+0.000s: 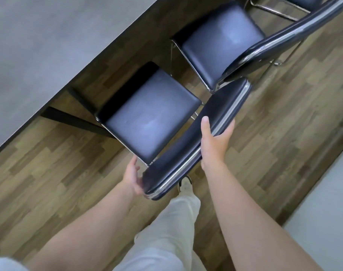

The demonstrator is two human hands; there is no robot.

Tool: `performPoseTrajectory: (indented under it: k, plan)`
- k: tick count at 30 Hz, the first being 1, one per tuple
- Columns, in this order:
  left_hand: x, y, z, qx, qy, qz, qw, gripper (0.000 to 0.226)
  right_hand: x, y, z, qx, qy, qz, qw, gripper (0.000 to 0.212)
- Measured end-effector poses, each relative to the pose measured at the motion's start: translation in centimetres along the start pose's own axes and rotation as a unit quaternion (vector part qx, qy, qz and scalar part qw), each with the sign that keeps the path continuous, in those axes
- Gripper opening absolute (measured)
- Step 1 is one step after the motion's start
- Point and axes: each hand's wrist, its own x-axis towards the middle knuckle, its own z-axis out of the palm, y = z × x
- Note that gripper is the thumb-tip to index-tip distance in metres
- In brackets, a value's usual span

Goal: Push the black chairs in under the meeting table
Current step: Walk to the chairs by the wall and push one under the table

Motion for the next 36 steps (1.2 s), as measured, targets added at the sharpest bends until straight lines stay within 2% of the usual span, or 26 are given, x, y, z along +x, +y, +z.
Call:
performPoseTrajectory:
  k: [4,8,12,16,17,21,26,29,32,36]
  plan:
    - [-1.0,-0.1,-0.2,-0.011,0.000,-0.023,1.000,0.075,3.2,-1.9,-2.1,-0.045,-0.027,0.020,0.998,0.103]
    - [-1.5,0.3,-0.9,-0.024,-0.012,-0.017,1.000,0.075,8.4,-5.7,-3.2,-0.082,-0.024,-0.029,0.996,0.094]
    - [-2.9,-0.4,-1.2,-0.059,-0.006,0.016,0.998,0.074,11.8,-8.2,-3.6,-0.112,-0.034,-0.035,0.993,0.079]
    - [-4.7,-1.5,-0.9,-0.112,0.011,0.057,0.992,0.069,14.6,-9.8,-3.6,-0.133,-0.056,-0.034,0.989,0.050]
    - [-5.4,-1.9,-0.6,-0.130,0.019,0.067,0.989,0.067,15.2,-10.0,-3.6,-0.139,-0.062,-0.035,0.988,0.048]
    - [-7.4,-4.5,0.7,-0.218,0.058,0.111,0.968,0.060,16.2,-11.2,-3.9,-0.172,-0.136,-0.023,0.975,0.052]
    - [-9.1,-7.5,4.7,-0.333,0.109,0.157,0.923,0.059,17.1,-12.5,-4.4,-0.141,-0.203,0.065,0.967,0.044]
    - [-9.3,-7.9,6.9,-0.398,0.135,0.171,0.891,0.068,17.5,-12.9,-4.5,-0.086,-0.196,0.126,0.969,0.043]
    - [-9.6,-7.4,8.0,-0.450,0.155,0.169,0.863,0.065,17.4,-12.7,-3.7,-0.035,-0.166,0.146,0.975,0.037]
    - [-9.5,-7.0,8.3,-0.464,0.172,0.170,0.852,0.071,17.4,-12.2,-2.5,-0.006,-0.108,0.134,0.985,0.041]
